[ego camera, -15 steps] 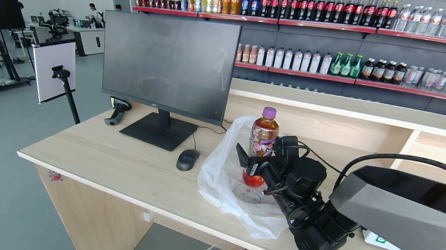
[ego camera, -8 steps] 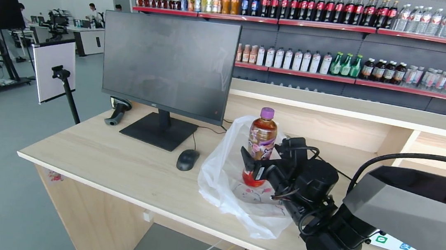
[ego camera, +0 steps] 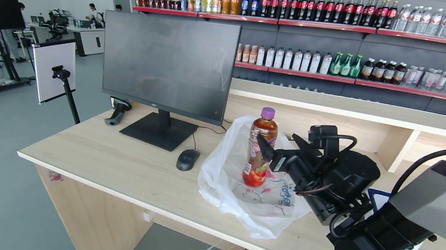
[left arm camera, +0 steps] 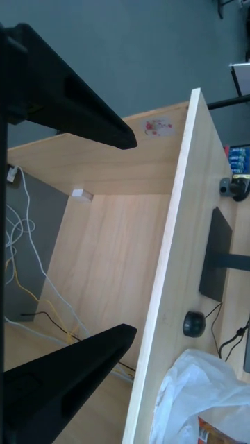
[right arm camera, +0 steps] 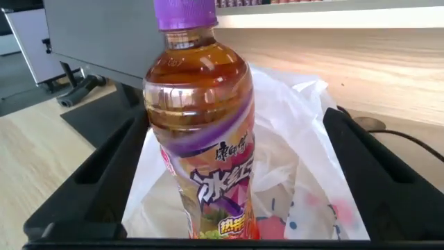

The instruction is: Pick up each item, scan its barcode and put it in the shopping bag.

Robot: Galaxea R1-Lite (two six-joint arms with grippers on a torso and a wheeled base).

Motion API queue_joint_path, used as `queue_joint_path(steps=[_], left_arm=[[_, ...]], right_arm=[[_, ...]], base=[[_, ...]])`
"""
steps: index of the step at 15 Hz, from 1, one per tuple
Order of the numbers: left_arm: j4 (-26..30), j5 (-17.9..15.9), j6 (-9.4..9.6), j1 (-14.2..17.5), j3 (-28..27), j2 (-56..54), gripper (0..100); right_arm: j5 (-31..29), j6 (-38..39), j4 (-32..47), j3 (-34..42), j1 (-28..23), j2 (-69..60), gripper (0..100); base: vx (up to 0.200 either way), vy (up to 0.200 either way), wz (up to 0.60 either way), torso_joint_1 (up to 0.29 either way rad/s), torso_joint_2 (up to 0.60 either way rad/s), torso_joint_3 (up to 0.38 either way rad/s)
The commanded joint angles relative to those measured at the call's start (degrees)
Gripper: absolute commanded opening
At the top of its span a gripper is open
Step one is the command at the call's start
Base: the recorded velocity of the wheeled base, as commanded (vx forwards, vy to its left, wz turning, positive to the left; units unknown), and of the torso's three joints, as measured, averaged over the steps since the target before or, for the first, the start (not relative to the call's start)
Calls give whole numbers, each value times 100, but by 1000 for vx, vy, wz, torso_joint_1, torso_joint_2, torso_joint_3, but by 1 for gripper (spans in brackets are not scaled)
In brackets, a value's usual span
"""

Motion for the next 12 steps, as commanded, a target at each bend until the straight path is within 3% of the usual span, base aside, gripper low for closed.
queue_joint_path(steps=[1, 3, 9, 12], left_arm=[[2, 1, -1, 0, 0, -2, 100], [2, 1, -10, 0, 0, -2, 100], [2, 1, -10, 0, 0, -2, 100], [2, 1, -10, 0, 0, -2, 100]], right_arm=[[5, 16, -6, 95, -33, -383, 100], [5, 8, -6, 87, -15, -462, 100], [5, 16, -6, -195, 20, -427, 100], [5, 16, -6, -186, 20, -479, 100]], base=[[0, 0, 0, 0, 0, 0], [0, 0, 0, 0, 0, 0], [-200, 0, 0, 6, 5, 2], [0, 0, 0, 0, 0, 0]])
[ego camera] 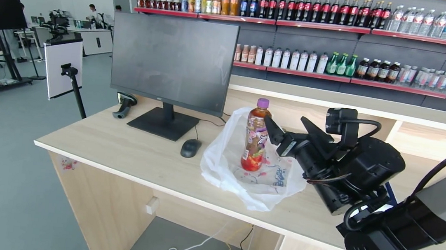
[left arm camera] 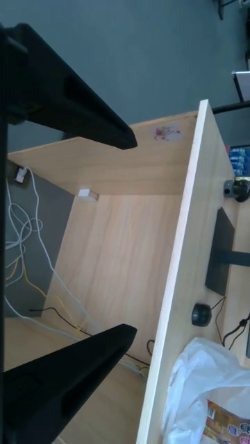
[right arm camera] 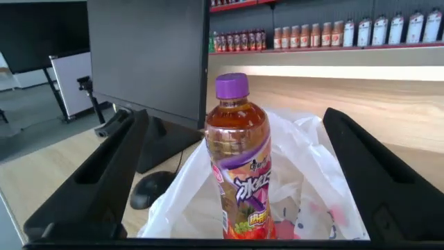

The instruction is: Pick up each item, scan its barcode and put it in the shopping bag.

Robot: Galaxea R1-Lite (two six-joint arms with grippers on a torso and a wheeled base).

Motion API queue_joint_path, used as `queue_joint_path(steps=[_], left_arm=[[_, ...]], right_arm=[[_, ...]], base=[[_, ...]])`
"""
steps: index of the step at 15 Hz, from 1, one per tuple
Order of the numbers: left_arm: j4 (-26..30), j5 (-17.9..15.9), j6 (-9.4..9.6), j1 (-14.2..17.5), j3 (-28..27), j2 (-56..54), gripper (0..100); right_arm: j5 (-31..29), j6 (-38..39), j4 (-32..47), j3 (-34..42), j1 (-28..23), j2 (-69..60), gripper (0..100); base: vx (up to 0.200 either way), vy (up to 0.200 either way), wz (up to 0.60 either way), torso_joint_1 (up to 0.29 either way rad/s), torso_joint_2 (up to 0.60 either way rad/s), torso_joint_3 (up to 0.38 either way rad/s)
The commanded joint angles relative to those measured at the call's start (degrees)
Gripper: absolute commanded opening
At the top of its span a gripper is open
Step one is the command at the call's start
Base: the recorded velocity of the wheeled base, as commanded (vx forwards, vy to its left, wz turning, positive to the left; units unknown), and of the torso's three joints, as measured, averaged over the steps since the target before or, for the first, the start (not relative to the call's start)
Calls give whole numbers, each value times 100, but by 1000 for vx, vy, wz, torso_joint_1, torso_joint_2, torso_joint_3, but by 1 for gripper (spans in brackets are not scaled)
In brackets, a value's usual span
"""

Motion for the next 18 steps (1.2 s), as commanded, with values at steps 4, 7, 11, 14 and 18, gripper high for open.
queue_joint_path(steps=[4, 7, 11, 14, 18], left_arm=[[0, 1, 0, 9, 0, -2, 100], [0, 1, 9, 0, 0, -2, 100], [17, 1, 9, 9, 0, -2, 100], [17, 1, 9, 9, 0, -2, 100], [17, 10, -62, 9, 0, 6, 100]], right_arm=[[1, -1, -8, -27, 0, -46, 100], [1, 8, -8, 9, 0, -116, 100], [1, 8, -8, -9, 44, -187, 100], [1, 8, -8, -27, 237, -275, 100], [1, -1, -8, 9, 264, -336, 100]], base=[[0, 0, -600, 2, -4, 1], [0, 0, -600, 10, 4, 2], [0, 0, -600, 10, 4, 4], [0, -67, -200, 0, 0, 2], [0, -200, 0, 2, 2, 5]])
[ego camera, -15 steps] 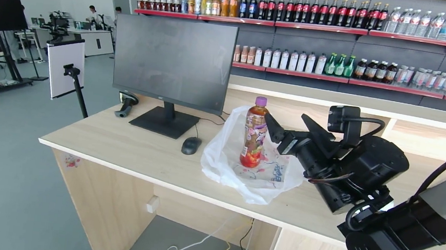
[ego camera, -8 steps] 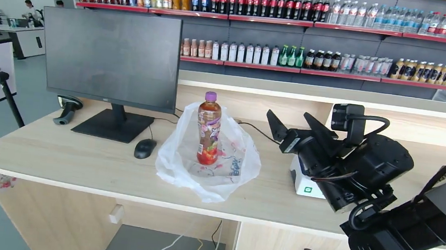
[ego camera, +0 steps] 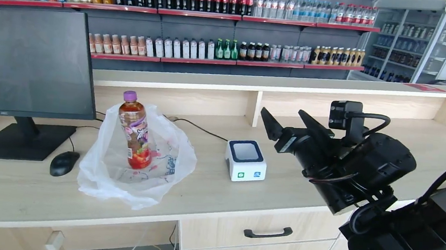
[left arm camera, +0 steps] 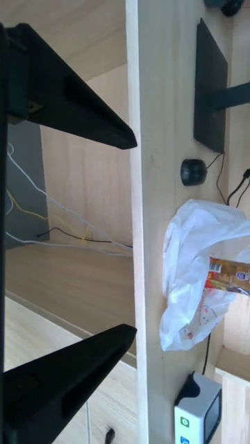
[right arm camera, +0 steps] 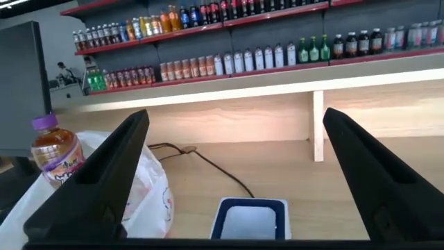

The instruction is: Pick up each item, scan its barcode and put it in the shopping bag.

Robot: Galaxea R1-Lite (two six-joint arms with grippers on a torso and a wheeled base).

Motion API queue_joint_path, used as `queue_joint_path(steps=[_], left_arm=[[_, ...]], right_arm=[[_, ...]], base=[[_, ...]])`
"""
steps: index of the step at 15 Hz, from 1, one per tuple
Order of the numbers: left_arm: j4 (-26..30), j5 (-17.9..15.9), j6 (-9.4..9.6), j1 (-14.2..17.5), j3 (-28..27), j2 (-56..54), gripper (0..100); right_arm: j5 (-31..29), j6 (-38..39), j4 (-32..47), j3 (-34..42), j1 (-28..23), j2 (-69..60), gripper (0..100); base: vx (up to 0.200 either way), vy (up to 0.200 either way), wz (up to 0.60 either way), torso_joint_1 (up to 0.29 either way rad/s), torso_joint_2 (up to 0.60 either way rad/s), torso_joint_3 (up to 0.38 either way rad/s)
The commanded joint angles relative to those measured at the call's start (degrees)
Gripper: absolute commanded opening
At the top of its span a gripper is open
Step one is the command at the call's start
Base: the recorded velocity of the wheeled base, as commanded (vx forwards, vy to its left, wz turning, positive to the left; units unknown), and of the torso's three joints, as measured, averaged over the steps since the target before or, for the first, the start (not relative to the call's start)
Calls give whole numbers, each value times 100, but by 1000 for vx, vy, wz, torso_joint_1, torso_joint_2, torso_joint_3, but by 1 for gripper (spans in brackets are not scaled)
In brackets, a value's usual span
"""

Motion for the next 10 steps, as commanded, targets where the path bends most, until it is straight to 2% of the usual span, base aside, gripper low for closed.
queue_joint_path(steps=[1, 6, 10], left_arm=[[4, 2, -3, -1, 0, -2, 100], [4, 2, -3, -1, 0, -2, 100], [-5, 2, -12, -1, 0, -2, 100]], right_arm=[[-2, -1, -31, 12, 11, -28, 100], [-2, -18, -31, 21, 310, 16, 100], [-2, -18, -31, 74, 213, 8, 100]], base=[[0, -200, 0, -2, 2, 7], [0, -200, 0, 1, 2, 2], [0, -200, 0, 5, 2, 4]])
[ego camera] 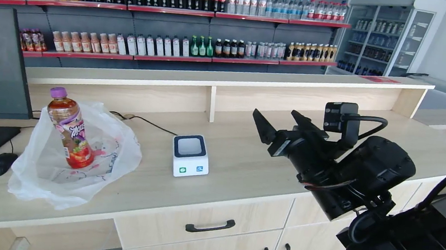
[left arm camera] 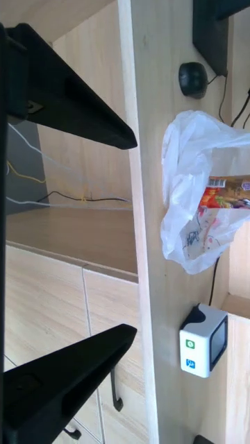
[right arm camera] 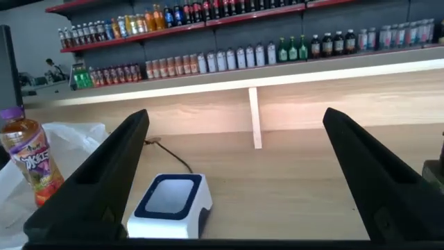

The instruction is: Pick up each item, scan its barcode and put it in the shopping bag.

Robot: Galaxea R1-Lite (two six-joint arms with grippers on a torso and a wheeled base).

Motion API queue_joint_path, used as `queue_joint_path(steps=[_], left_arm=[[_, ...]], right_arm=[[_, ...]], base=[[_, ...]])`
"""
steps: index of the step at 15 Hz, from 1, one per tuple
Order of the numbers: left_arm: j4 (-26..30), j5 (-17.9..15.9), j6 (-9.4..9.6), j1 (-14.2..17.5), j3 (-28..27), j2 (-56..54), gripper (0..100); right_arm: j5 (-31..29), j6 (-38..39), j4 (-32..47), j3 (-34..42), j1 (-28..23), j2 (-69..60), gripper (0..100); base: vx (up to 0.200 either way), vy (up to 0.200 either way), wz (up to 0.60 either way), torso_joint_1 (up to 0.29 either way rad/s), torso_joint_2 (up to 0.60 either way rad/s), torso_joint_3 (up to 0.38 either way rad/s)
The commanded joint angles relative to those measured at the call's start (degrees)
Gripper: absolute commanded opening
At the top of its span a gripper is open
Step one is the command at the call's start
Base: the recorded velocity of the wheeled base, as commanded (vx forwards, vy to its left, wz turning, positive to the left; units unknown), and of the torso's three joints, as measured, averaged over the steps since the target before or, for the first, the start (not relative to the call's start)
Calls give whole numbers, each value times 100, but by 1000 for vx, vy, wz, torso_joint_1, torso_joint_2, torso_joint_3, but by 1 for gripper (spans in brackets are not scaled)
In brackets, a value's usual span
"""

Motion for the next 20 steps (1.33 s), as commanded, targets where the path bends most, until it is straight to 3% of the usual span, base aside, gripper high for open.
queue_joint_path(steps=[1, 5, 12, 20], left_arm=[[2, 2, -1, 1, 0, -2, 100], [2, 2, -10, 1, 0, -2, 100], [-7, 2, -1, 1, 0, -2, 100], [-7, 2, -1, 1, 0, -2, 100]], right_arm=[[-2, -1, -9, 22, -38, 22, 100], [-2, -1, -9, 119, -38, -13, 100], [-2, -27, -9, 532, 14, -180, 100], [-2, -27, -9, 628, -3, -145, 100]], base=[[0, -200, 0, 2, 2, 2], [0, -200, 0, 1, 1, 1], [29, -200, 514, 0, 1, 4], [0, 0, 0, 0, 0, 0]])
